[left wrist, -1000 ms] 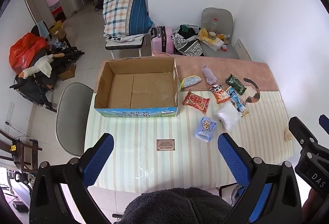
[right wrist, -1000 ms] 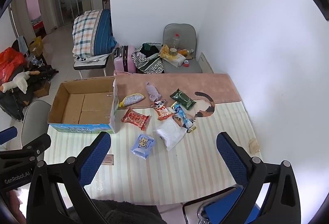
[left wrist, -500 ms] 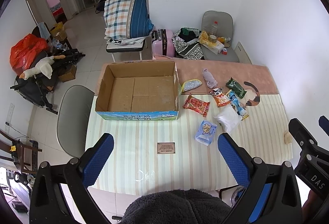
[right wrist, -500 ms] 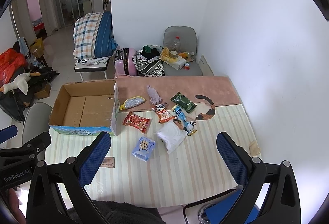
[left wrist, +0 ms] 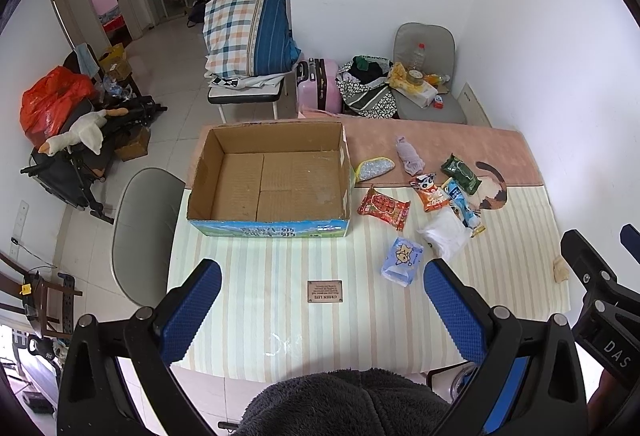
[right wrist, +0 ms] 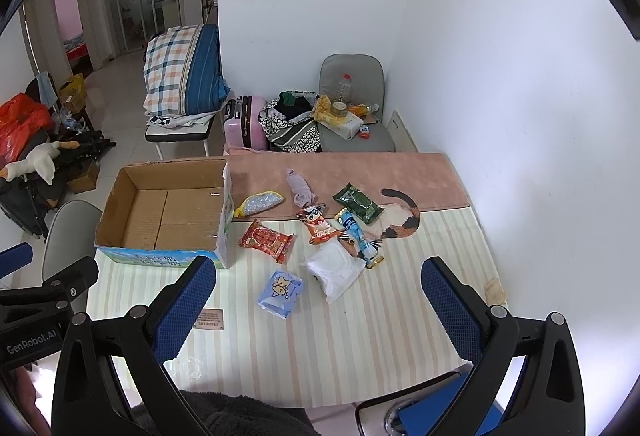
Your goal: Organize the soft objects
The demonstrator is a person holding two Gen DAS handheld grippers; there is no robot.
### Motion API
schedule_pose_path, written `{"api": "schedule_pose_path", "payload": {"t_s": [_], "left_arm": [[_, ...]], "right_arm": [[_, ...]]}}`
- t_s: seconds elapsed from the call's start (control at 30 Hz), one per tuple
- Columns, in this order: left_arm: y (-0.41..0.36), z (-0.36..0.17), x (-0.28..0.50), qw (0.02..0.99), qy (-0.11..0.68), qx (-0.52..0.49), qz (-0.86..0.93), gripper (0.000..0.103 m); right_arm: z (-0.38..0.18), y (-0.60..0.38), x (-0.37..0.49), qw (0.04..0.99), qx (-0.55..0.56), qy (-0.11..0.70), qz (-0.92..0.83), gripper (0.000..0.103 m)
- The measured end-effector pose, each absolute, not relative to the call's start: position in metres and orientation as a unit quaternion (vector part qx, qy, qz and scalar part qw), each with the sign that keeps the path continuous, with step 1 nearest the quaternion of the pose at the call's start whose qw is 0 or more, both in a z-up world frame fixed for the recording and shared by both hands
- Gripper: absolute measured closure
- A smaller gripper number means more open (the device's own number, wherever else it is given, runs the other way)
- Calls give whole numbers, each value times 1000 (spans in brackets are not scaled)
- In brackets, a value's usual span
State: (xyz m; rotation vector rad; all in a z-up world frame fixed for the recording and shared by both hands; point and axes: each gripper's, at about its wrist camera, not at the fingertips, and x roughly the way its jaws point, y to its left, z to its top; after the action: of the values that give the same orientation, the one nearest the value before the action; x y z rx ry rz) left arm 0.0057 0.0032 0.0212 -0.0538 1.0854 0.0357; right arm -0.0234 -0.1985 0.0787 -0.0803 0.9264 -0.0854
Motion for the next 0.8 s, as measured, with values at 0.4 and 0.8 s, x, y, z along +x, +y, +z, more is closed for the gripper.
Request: {"api": "schedule_pose_path", "payload": {"t_s": [0.4, 0.8], "left_arm": [[5, 22, 9, 856, 516, -24, 18, 0], [11, 25, 11, 858, 512, -26, 22, 0]], "right_arm": [[80, -197, -24, 893, -38, 446, -39, 0], [79, -193, -17, 894, -41, 444, -39, 0]]}}
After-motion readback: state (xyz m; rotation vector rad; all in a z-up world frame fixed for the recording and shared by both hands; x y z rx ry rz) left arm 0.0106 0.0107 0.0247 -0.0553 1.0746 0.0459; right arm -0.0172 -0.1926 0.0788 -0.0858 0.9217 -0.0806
